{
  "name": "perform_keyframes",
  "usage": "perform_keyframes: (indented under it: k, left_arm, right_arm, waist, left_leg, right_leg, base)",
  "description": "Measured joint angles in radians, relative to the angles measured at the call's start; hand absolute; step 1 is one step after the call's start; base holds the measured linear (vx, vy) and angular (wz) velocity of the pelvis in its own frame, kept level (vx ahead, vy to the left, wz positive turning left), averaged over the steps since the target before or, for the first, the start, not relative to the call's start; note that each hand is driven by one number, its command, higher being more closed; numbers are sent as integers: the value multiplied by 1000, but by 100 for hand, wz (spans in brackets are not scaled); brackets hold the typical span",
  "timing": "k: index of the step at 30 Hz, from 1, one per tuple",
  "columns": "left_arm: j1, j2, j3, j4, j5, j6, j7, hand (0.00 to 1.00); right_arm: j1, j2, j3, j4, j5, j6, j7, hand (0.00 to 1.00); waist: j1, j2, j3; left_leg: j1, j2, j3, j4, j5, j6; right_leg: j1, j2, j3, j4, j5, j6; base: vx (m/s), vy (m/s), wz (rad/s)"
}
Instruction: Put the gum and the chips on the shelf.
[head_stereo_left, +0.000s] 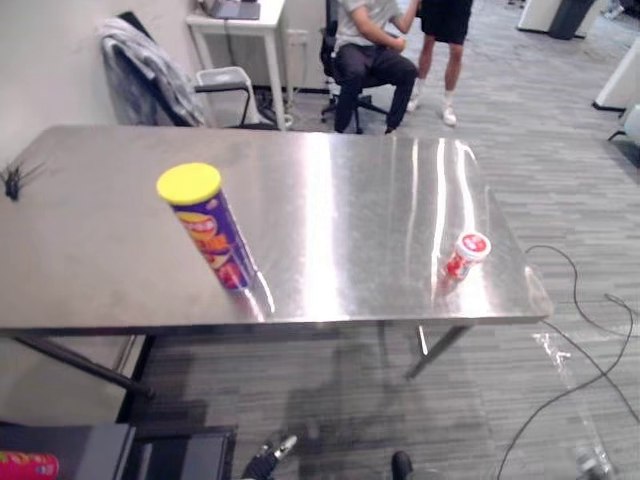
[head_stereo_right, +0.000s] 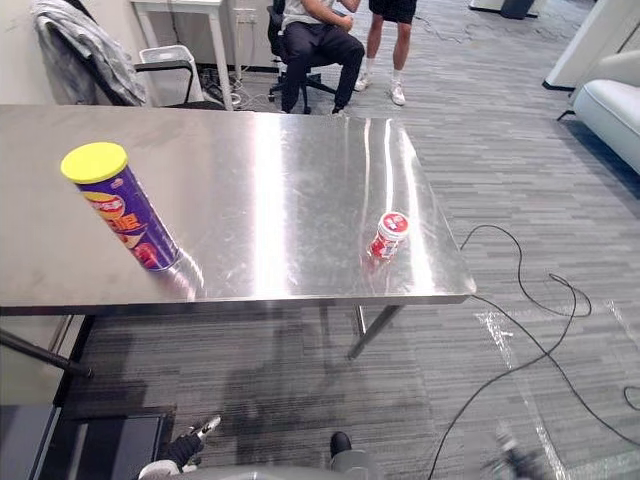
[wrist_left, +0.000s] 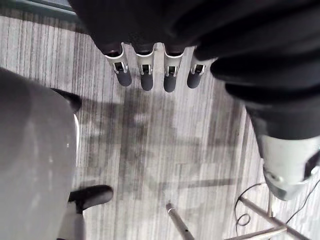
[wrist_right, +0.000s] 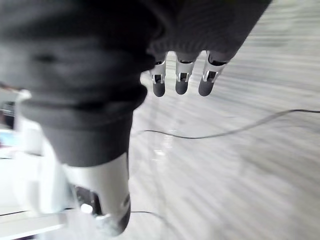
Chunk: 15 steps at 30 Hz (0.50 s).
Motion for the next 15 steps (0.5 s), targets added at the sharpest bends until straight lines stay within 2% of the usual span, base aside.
perform_keyframes:
  k: [3, 6, 9, 12, 15]
  left_arm:
    - [3, -1, -5, 0, 0, -1, -1, 0]
    - [6, -11, -21, -11, 6, -2, -1, 0]
    - [6, -13, -42, -16, 7, -3, -1, 0]
    - [8, -17, -51, -19, 13, -2, -1, 0]
    - [8, -17, -62, -22, 37, -2, -3, 0]
  right_arm:
    - [-45, -37, -32, -197, -40, -48, -69, 0]
    - [-94, -7, -22, -401, -131, -64, -123, 0]
    - [-112, 18, -11, -525, -213, -65, -138, 0]
    - [-118, 12, 28, -647, -301, -65, -143, 0]
    - [-136, -9, 64, -704, -344, -66, -124, 0]
  waist:
    - [-10, 0, -5]
    - [-15, 1, -8]
    - [-11, 4, -14]
    - [-7, 13, -20]
    - [-7, 17, -25]
  left_leg:
    - [-1, 3, -15, 0, 0, 1]
    - [-5, 3, -28, 0, 1, 2]
    - [-18, 0, -37, 2, 1, 2]
    - [-22, 0, -44, 4, 1, 2]
    - [-31, 0, -54, 10, 1, 2]
  right_leg:
    - [1, 3, -6, 3, 0, 0]
    - [0, 2, -11, 10, 0, 0]
    - [-7, -1, -15, 12, 0, 0]
    - [-8, 0, -17, 12, 0, 0]
    - [-8, -2, -25, 12, 0, 0]
  base:
    - [2, -5, 6]
    - [-4, 1, 8]
    - [-5, 17, 8]
    - [7, 10, 3]
    - [14, 16, 11]
